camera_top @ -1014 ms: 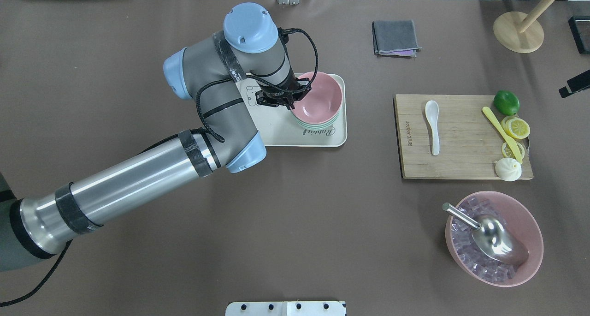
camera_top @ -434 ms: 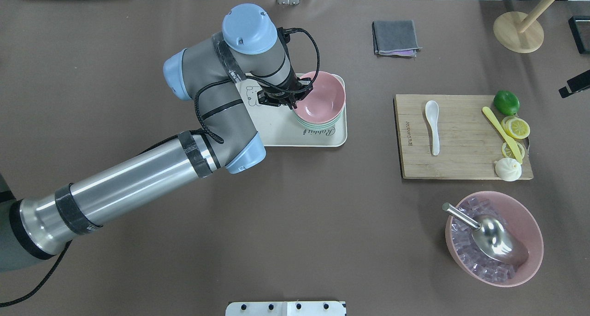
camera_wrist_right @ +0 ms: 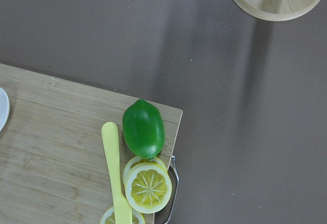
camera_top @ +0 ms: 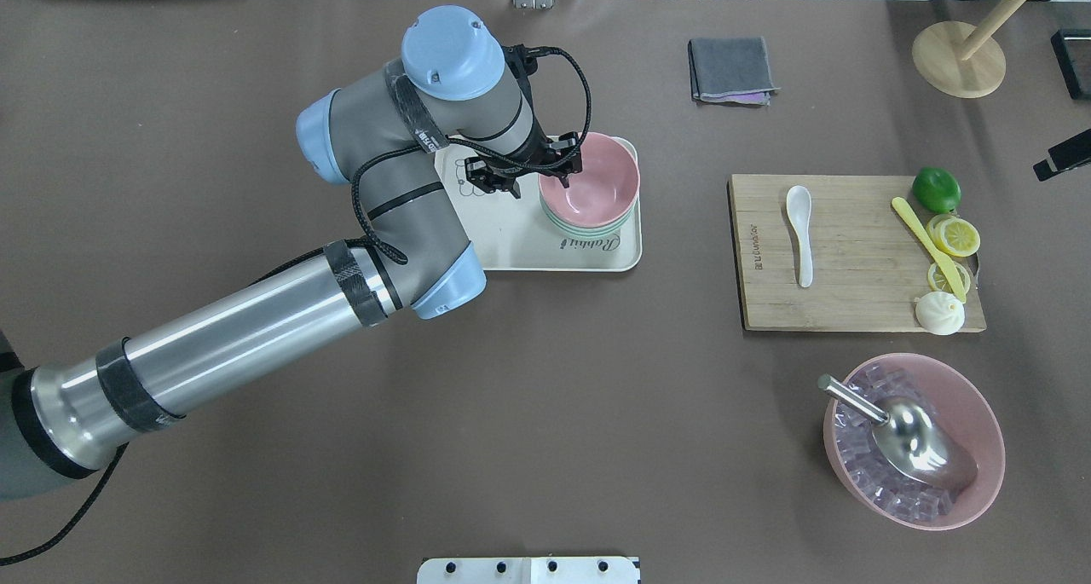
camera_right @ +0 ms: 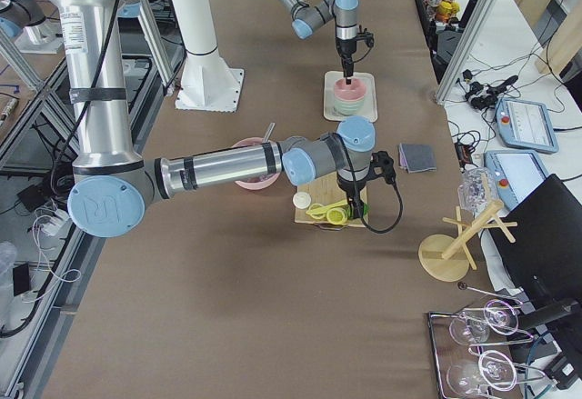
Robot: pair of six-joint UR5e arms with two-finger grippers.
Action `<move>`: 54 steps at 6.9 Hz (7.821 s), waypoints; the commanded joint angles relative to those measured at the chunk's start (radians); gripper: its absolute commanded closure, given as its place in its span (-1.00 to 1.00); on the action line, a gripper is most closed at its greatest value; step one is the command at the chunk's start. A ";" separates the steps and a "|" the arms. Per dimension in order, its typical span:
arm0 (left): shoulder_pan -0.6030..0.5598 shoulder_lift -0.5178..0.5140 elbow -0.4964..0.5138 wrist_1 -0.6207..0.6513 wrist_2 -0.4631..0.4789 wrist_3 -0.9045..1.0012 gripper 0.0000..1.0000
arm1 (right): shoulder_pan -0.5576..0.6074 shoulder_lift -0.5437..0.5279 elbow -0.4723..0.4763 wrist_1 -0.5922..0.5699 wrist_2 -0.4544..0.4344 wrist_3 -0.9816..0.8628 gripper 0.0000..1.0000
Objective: Stack pink bowl on green and place spoon
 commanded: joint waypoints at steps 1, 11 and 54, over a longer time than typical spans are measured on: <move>-0.073 0.059 -0.063 0.011 -0.134 0.064 -0.97 | -0.013 0.021 0.000 -0.001 0.000 0.042 -0.99; -0.810 0.779 -0.211 0.152 -0.503 1.304 -0.98 | -0.530 0.129 0.018 0.200 -0.386 0.921 -0.89; -0.891 0.940 -0.440 0.501 -0.373 1.530 -0.98 | -0.502 0.695 -0.180 -0.282 -0.378 0.905 -1.00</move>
